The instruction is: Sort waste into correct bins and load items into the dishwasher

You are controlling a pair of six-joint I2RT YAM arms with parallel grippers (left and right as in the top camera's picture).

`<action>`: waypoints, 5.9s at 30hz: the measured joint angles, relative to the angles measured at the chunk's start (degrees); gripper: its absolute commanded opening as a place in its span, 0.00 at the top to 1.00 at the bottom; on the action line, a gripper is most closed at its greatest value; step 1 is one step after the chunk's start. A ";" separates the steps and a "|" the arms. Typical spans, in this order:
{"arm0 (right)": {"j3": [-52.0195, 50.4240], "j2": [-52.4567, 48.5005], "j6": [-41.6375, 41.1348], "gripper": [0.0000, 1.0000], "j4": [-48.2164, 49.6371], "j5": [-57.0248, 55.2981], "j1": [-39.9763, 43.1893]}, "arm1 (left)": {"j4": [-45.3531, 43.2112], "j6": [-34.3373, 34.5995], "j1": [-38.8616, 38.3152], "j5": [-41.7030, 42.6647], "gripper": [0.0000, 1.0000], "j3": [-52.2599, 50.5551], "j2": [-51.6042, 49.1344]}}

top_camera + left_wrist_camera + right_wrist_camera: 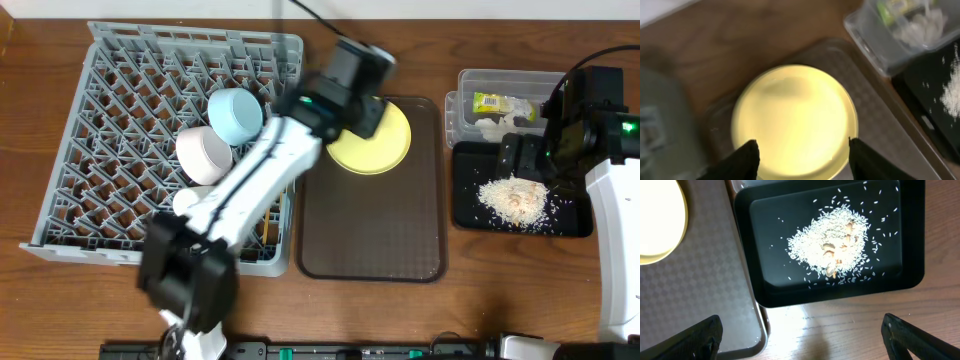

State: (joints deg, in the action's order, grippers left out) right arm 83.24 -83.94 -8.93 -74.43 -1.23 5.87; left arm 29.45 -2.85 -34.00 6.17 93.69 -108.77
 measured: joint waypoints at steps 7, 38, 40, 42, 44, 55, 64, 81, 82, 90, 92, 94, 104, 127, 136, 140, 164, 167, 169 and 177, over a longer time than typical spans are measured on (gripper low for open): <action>0.00 0.00 0.00 0.01 -0.02 0.02 0.00 | -2.32 -1.66 -5.44 0.44 0.37 0.00 -8.04; 0.00 0.00 0.00 0.01 -0.96 0.02 0.00 | 3.80 -0.02 -9.29 0.33 0.59 -2.49 -16.59; 0.00 0.00 0.00 0.01 -0.96 0.02 0.00 | 4.24 0.04 -9.25 0.02 0.69 -2.51 -16.57; 0.00 0.00 0.00 0.01 -0.98 0.02 0.00 | 5.11 0.11 -9.25 -0.17 0.74 -2.54 -16.48; 0.00 0.00 0.00 0.01 -0.98 0.02 0.00 | 5.81 0.17 -9.29 -0.13 0.77 -2.56 -16.37; 0.00 0.00 0.00 0.01 -0.98 0.02 0.00 | 7.04 1.33 -12.11 0.55 0.94 -2.67 -15.43; 0.00 0.00 0.00 0.01 -0.98 0.04 0.00 | 7.80 1.36 -13.55 1.18 0.94 -4.22 -9.75; 0.00 0.00 0.00 0.01 -1.05 0.04 0.00 | 7.56 1.38 -1.05 4.70 0.94 -4.22 16.52; 0.00 0.00 0.00 0.01 -1.05 0.04 0.00 | 7.50 1.55 0.22 5.77 0.94 -4.22 17.29; 0.00 0.00 -0.02 0.01 -1.16 0.07 0.00 | 6.10 7.74 13.81 19.93 0.94 -4.22 20.48; 0.00 0.00 0.00 0.01 -1.16 0.09 0.00 | 6.10 9.03 17.33 25.07 0.94 -4.22 20.35; 0.00 0.00 0.00 0.01 -1.16 0.13 0.00 | 6.08 10.12 20.63 30.21 0.94 -4.22 20.33; 0.00 0.00 0.00 0.01 -1.22 0.17 0.00 | 6.03 12.57 30.64 51.10 0.94 -4.22 17.62; 0.00 0.00 0.00 0.01 -1.60 0.15 0.00 | 7.10 13.66 34.73 51.74 0.54 -4.26 2.99; 0.00 0.00 0.00 0.01 -1.09 0.17 0.00 | 9.73 13.55 36.79 46.42 0.21 -4.26 3.15; 0.00 0.00 0.00 0.01 1.33 0.76 0.00 | 12.26 13.53 37.48 41.86 0.17 -4.28 5.05; -3.13 -1.09 7.69 0.01 9.01 10.58 -2.91 | 44.94 16.81 29.46 -5.03 0.11 -8.37 21.62; -8.26 1.27 7.04 0.01 13.03 10.10 -2.91 | 40.24 16.37 29.46 -5.31 0.11 -14.43 28.61; -13.62 5.38 6.56 0.01 17.07 9.88 -2.91 | 36.57 15.80 29.44 -5.40 0.11 -18.99 35.17; -31.50 31.19 4.76 0.01 26.16 7.76 -2.91 | 26.36 12.98 29.44 -5.73 0.03 -36.15 65.42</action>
State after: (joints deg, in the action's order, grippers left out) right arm 51.75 -52.75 -4.16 -48.27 6.52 2.96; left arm 55.81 10.13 -4.56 0.45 57.54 -43.35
